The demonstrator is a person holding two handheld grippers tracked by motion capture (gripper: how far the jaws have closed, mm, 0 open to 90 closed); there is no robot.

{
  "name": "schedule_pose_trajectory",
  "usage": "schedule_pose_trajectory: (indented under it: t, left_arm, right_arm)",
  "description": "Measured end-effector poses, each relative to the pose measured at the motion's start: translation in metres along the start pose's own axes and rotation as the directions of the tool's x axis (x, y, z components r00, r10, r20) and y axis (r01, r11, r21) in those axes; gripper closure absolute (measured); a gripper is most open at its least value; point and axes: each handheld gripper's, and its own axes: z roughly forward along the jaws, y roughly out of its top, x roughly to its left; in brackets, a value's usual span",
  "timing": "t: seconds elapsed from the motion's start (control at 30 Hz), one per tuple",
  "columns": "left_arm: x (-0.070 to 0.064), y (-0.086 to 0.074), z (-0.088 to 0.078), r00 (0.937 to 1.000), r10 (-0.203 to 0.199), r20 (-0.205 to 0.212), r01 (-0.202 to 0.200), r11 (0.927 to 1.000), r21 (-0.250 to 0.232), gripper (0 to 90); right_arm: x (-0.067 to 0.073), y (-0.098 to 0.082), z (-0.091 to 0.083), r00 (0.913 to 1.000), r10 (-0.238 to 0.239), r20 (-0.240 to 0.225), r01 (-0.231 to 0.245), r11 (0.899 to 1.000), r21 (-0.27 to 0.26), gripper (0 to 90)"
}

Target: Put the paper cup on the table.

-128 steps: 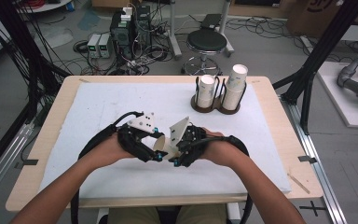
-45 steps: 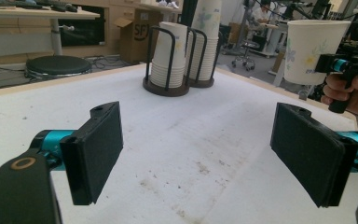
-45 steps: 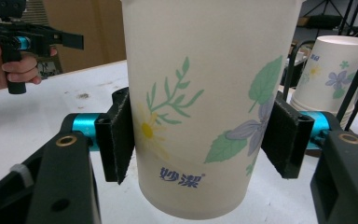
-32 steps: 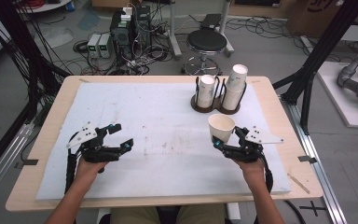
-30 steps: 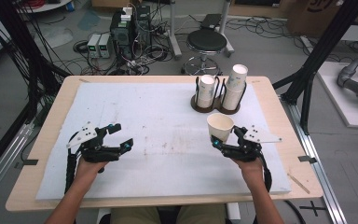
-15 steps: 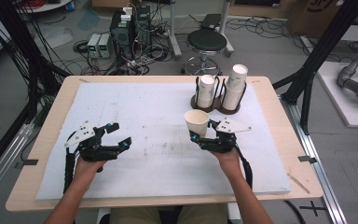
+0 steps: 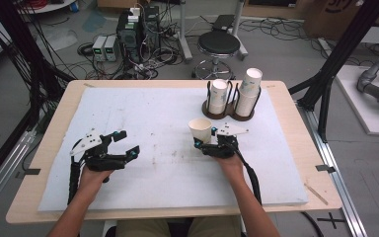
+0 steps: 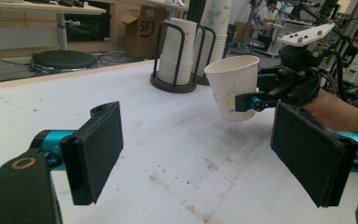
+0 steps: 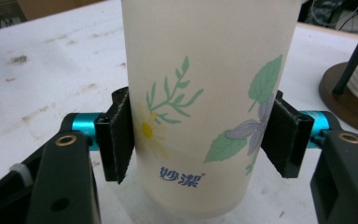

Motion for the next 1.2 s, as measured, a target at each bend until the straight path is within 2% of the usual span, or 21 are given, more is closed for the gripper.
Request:
schedule_pose_trajectory:
  t: [0.17,0.23,0.33,0.4,0.47,0.63,0.8,0.93,0.97,1.03,1.2]
  left_arm:
    - [-0.001,0.000,0.000,1.0000,0.001,0.000,-0.001,1.0000,0.002,17.2]
    - [0.000,0.000,0.000,1.0000,0.001,0.000,-0.001,1.0000,0.004,17.2]
    - [0.000,-0.001,0.001,1.0000,-0.001,-0.003,0.001,1.0000,0.005,17.3]
    - [0.000,0.000,0.000,1.0000,-0.003,-0.003,0.003,1.0000,0.003,17.3]
    - [0.000,0.000,0.000,1.0000,0.001,-0.005,-0.001,1.0000,0.005,17.3]
    - [0.000,-0.001,0.001,1.0000,0.001,-0.004,-0.001,1.0000,0.010,17.3]
    - [-0.001,-0.001,0.001,1.0000,-0.002,-0.006,0.002,0.9999,0.011,17.3]
    - [0.000,-0.002,0.002,1.0000,-0.006,-0.005,0.006,0.9999,0.015,17.3]
    - [0.000,-0.002,0.002,1.0000,-0.005,-0.004,0.005,0.9999,0.016,17.3]
    - [0.000,-0.002,0.002,1.0000,-0.007,-0.005,0.007,0.9998,0.018,17.3]
    - [0.001,-0.002,0.002,0.9999,-0.012,-0.005,0.012,0.9995,0.029,17.3]
  right_arm:
    - [0.001,0.003,0.006,0.9998,-0.007,0.017,0.006,0.998,0.068,35.1]
    - [0.001,0.004,0.008,0.9997,0.004,0.023,-0.006,0.995,0.096,35.2]
    - [0.000,0.005,0.013,0.9997,0.010,0.021,-0.013,0.987,0.160,35.2]
    - [-0.001,0.005,0.012,0.9996,0.019,0.020,-0.022,0.986,0.166,35.1]
    - [-0.004,0.005,0.009,0.9988,0.049,0.010,-0.050,0.983,0.178,35.0]
    - [-0.001,0.006,0.000,0.9999,-0.005,0.011,0.002,0.970,0.243,34.9]
    - [-0.002,-0.001,-0.005,0.9997,-0.022,0.003,0.021,0.970,0.243,34.0]
    - [-0.002,-0.002,-0.006,0.9992,-0.040,-0.005,0.040,0.966,0.257,31.8]
    - [-0.002,-0.002,-0.006,0.9994,-0.033,-0.006,0.033,0.966,0.256,30.1]
    - [-0.003,-0.003,-0.005,0.9999,-0.016,0.003,0.015,0.964,0.264,20.3]
    - [-0.004,-0.003,-0.013,1.0000,-0.005,-0.009,0.007,0.965,0.263,20.0]
